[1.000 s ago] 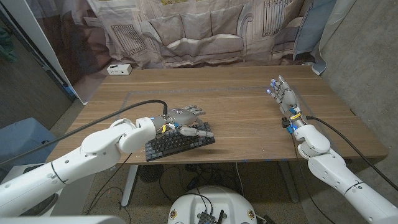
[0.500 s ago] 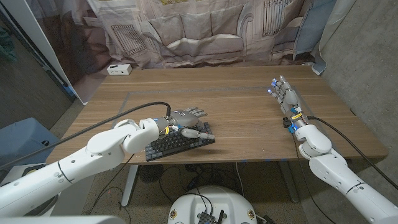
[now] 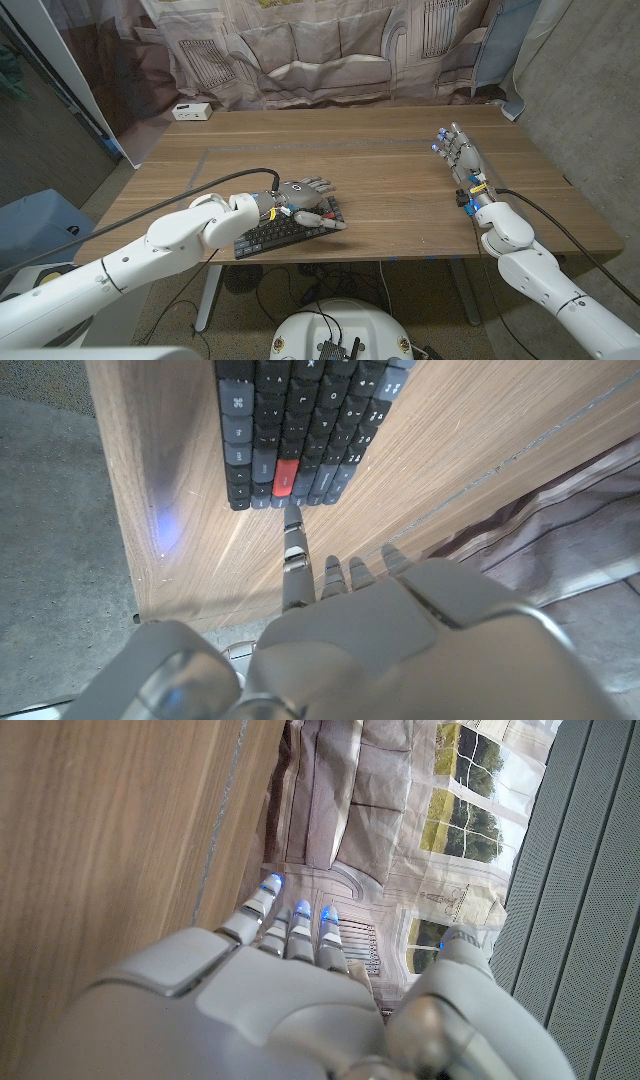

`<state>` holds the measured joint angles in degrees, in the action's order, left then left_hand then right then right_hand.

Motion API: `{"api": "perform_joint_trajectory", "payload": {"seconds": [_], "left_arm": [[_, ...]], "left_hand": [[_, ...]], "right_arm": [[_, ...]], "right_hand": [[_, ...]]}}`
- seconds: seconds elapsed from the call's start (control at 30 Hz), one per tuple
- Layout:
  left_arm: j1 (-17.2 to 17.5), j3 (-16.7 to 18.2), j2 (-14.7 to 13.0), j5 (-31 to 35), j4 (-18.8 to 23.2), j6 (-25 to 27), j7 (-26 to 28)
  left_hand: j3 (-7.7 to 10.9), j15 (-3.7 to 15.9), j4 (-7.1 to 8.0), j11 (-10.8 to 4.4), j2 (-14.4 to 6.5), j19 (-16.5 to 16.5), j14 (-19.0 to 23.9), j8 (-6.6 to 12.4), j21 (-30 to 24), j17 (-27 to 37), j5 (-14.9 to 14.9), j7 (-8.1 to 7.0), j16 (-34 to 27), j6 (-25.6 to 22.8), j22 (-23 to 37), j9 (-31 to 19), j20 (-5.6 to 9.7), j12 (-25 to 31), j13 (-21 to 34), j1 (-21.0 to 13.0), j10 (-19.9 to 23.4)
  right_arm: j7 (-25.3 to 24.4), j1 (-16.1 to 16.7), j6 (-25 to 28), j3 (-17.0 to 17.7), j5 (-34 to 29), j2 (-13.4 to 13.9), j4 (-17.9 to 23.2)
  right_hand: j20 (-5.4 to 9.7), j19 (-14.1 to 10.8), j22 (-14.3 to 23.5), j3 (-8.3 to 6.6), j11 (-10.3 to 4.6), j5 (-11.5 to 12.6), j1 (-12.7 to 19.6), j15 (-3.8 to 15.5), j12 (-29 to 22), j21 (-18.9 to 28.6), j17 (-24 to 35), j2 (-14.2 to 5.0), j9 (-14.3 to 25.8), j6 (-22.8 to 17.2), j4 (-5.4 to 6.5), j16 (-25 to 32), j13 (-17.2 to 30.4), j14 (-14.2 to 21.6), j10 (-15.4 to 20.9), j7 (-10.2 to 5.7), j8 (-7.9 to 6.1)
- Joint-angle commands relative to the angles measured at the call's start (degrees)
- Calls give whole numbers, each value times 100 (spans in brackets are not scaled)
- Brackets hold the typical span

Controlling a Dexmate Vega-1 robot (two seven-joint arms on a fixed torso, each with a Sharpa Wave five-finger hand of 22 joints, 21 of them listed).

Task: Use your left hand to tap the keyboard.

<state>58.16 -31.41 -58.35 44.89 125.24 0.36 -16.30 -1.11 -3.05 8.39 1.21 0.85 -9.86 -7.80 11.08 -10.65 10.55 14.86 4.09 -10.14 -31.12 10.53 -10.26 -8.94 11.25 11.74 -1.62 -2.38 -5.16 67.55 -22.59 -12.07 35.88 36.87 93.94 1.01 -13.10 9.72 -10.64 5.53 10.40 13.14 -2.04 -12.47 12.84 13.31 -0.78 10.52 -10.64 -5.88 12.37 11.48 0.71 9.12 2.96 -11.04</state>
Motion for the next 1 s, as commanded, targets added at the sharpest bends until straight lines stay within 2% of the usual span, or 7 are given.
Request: {"api": "perform_joint_trajectory", "payload": {"seconds": [0.03,0.5,1.0], "left_arm": [[20,-85,20,321,-136,-197,341],[-20,-195,149,264,-374,-326,317],[13,-209,200,247,-469,-228,446]], "left_hand": [[-43,10,24,-44,-37,-194,7,28,-46,7,53,-15,-40,-43,28,-20,13,25,3,62,-27],[-69,34,39,-51,-100,-147,77,48,-82,4,62,-25,-76,-136,29,-19,3,85,0,64,68],[-82,44,30,-57,-134,-124,140,43,-97,1,66,-33,-97,-156,28,-18,3,115,-1,39,120]], "right_arm": [[-11,50,-79,19,-36,-19,-17],[-9,120,-52,58,-5,17,25],[-9,148,19,84,32,53,30]], "right_hand": [[-30,-45,19,6,2,29,21,-28,24,-23,-8,-45,23,-57,-19,-10,12,18,30,5,-29],[-32,-51,19,15,-16,28,15,-26,28,-38,-13,-46,23,-72,-22,-11,12,19,32,2,-32],[-31,-54,20,22,5,28,9,-27,31,-55,-19,-51,23,-75,-25,-14,12,16,37,3,-30]]}}
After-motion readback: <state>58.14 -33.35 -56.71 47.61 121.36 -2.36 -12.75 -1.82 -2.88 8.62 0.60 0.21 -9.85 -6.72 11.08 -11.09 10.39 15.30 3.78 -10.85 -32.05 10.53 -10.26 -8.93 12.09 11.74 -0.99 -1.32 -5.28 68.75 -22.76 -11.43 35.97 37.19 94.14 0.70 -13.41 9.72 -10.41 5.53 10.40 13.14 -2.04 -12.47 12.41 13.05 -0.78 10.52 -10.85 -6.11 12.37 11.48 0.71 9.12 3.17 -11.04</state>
